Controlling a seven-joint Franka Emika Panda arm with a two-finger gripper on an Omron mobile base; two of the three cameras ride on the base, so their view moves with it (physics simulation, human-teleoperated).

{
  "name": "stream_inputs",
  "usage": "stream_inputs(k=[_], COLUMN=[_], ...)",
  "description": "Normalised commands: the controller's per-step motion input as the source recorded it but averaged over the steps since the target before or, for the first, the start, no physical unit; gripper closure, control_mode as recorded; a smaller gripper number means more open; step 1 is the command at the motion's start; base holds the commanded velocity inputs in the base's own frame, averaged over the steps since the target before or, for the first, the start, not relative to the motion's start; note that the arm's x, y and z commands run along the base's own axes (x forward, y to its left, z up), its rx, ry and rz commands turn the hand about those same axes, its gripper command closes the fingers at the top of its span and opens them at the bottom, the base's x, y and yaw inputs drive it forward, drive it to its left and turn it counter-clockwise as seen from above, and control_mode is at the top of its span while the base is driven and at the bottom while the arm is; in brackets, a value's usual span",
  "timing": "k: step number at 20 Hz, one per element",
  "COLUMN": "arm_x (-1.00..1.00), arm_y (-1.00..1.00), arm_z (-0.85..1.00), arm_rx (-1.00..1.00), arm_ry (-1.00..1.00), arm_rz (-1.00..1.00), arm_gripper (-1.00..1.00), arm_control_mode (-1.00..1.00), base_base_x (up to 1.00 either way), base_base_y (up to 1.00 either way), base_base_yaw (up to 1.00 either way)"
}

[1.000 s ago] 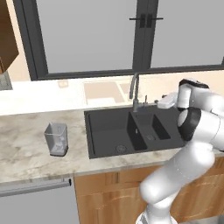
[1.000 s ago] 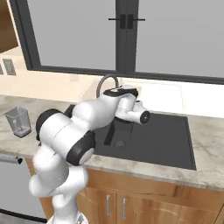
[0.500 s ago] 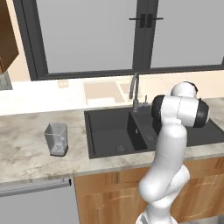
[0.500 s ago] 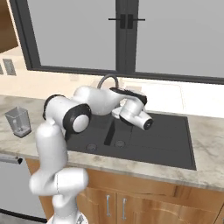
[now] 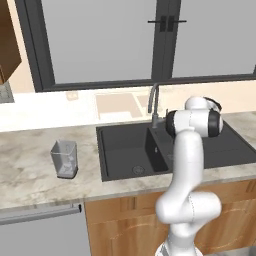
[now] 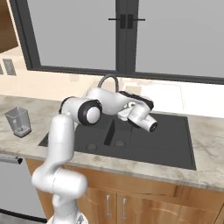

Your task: Turn on the sink faucet and place the jug under the water for a few seconds to fill it up.

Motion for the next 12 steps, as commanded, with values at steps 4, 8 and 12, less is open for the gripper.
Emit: stream_inputs(k=[4,8,12], arm_x=[0.46,0.42,0.47], arm_y=[0.26,0.33,0.11], arm_z=[-0.14,-0.09,-0.03], arm_rx=[0.0,0.0,0.0], arm_ry=[0.0,0.01,0.01], arm_rz=[0.0,0.0,0.0], arm_gripper=[-1.0,-1.0,-1.0], arm_control_mode=[-1.0,-1.0,-1.0], base_base_x=[0.0,0.0,0.0], base_base_y=[0.0,0.0,0.0], base_base_yaw=[0.0,0.0,0.0])
